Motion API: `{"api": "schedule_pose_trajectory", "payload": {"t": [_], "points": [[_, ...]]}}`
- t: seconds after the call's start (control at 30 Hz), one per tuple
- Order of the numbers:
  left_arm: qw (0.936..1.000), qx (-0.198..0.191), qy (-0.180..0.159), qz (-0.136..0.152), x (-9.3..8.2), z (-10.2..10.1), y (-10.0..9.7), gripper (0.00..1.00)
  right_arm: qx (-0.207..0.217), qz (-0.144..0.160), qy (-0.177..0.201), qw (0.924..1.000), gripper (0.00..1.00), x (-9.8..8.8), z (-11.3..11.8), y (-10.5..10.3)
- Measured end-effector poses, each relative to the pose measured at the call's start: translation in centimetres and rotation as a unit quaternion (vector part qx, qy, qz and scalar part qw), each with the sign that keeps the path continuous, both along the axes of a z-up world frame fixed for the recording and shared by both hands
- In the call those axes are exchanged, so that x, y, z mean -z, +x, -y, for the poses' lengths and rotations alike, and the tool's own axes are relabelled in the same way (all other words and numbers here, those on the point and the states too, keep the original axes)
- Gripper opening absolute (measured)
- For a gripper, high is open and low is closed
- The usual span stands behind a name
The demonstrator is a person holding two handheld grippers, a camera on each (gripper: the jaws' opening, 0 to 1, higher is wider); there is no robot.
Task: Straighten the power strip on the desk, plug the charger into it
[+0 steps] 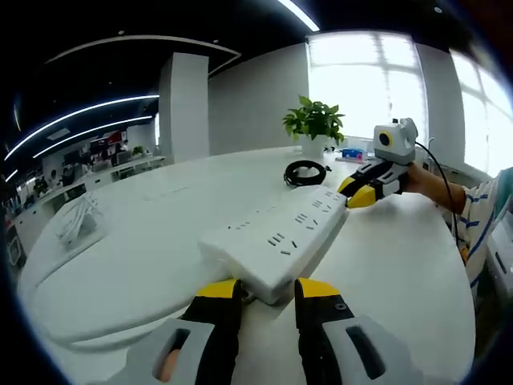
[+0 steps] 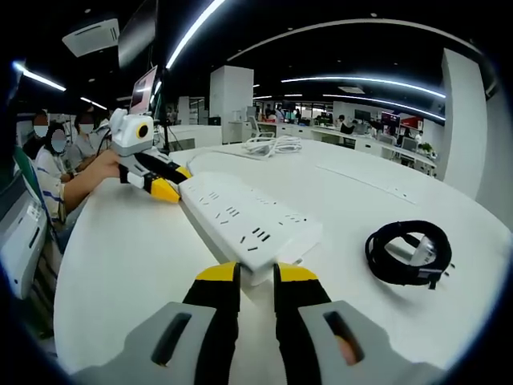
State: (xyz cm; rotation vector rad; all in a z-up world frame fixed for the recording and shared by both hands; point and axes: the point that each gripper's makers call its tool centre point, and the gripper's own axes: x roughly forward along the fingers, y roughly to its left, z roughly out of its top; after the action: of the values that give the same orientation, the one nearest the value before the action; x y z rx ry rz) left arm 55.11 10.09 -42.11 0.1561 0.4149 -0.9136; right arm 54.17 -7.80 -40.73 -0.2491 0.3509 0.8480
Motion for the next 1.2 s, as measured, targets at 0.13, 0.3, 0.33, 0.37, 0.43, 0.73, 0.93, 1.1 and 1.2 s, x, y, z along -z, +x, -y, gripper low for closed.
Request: {"api": "schedule_pose_trajectory", "payload": {"t": [0.13,0.3,0.33,0.37,0.43,0.73,0.93,1.1,1.2], "points": [[1.0000,0.002,-0.001,-0.001,0.0,0.2,-0.2,0.26,0.000,0.001,-0.005,1.0000,0.16,0.0,0.2,-0.2],[1.0000,0.002,0.000,-0.001,0.0,0.4,-0.3,0.26,0.002,0.003,-0.010,0.9999,0.16,0.0,0.4,-0.3],[1.0000,0.002,0.000,-0.001,0.0,0.4,-0.4,0.26,0.002,0.003,-0.011,0.9999,0.16,0.0,0.4,-0.4],[1.0000,0.002,-0.001,-0.002,0.0,0.4,-0.4,0.26,0.002,0.004,-0.012,0.9999,0.16,0.0,0.5,-0.4],[1.0000,0.002,-0.001,-0.002,0.0,0.4,-0.5,0.26,0.002,0.004,-0.013,0.9999,0.16,0.0,0.5,-0.4],[1.0000,0.002,-0.002,-0.004,0.0,0.6,-0.7,0.26,0.002,0.006,-0.019,0.9998,0.15,0.0,0.7,-0.7],[1.0000,0.001,-0.003,-0.006,0.0,0.7,-0.9,0.26,0.004,0.005,-0.018,0.9998,0.15,0.0,0.7,-0.9],[1.0000,0.002,-0.004,-0.009,0.0,0.8,-1.1,0.26,0.004,0.004,-0.021,0.9998,0.15,0.0,0.9,-1.0],[0.9999,0.003,-0.005,-0.010,0.0,0.9,-1.2,0.26,0.005,0.003,-0.022,0.9997,0.15,0.0,1.0,-1.0]]}}
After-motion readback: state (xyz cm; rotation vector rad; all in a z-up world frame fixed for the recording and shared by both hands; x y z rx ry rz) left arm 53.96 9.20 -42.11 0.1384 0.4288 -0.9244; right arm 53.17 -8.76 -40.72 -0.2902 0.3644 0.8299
